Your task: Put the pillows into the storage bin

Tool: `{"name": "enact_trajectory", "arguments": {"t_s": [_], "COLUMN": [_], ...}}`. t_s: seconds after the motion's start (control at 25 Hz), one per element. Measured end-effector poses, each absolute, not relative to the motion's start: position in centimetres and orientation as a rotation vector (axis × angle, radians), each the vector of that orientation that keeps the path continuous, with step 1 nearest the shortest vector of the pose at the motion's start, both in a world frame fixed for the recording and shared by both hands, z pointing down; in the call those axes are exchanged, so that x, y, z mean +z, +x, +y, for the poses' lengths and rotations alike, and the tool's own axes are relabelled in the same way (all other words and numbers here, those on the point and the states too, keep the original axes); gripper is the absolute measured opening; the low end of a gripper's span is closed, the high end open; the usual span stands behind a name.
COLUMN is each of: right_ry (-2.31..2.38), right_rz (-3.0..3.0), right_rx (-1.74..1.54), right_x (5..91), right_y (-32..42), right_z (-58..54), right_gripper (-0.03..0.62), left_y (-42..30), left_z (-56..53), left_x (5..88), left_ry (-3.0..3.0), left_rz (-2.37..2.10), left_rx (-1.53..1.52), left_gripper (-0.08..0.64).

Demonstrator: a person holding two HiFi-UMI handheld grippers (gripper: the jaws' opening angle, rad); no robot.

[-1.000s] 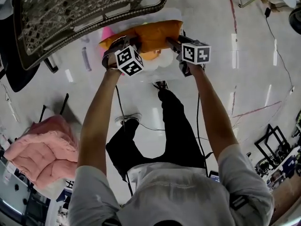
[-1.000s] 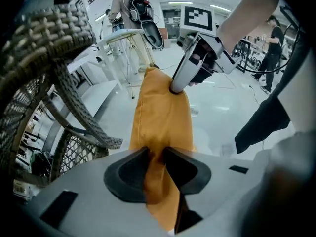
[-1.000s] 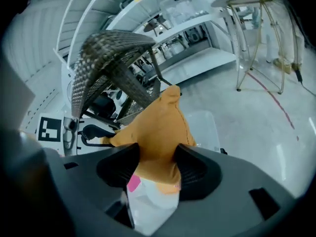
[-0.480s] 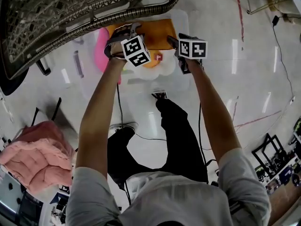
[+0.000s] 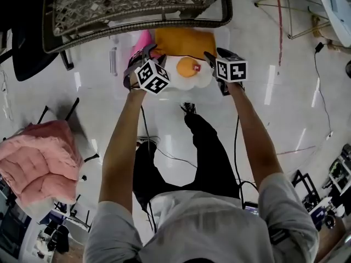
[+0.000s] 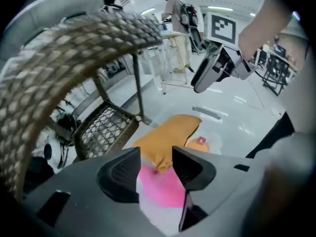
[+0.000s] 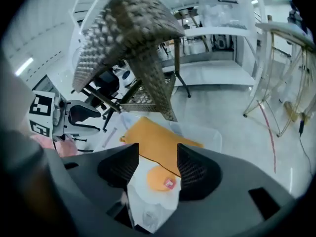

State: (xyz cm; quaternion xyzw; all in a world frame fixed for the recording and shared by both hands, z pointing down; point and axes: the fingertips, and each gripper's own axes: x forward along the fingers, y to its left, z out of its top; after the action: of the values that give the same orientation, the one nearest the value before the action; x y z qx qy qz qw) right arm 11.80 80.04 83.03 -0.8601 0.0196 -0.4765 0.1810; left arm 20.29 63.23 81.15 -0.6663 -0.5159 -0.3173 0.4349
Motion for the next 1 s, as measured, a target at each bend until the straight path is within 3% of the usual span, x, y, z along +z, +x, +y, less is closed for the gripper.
{"name": "enact_trajectory", "arguments": {"t_s": [0.32, 0.6, 0.8, 1.0], "right_ry": [-2.768, -3.044, -3.113, -3.116], "right_rz": [0.415, 0.912, 1.237, 1.546], "right_rx": [-1.235, -0.837, -0.548, -0.339], "right_x": [64.9, 44.8, 32.9, 26.6], "right_y": [18.0, 25.5, 25.7, 22.1], "right_z": [68.7, 50.0, 35.0, 21.4], "right_gripper": [0.176, 0.055, 0.037, 0.029], "left_y": [23.2, 23.0, 18.6, 11.5], "left_z": [46.5, 25.8, 10.6, -2.1], "left_x": [63.4, 46.1, 35.7, 29.1], "left_ry": [-2.226, -2.742, -2.926, -2.967], "left_rz": [-0.998, -0.657, -0.425, -0.237], "left_rx": [-0.897, -0.731, -0.542, -0.395], "left_gripper": [0.201, 0.093, 0.023, 0.017]}}
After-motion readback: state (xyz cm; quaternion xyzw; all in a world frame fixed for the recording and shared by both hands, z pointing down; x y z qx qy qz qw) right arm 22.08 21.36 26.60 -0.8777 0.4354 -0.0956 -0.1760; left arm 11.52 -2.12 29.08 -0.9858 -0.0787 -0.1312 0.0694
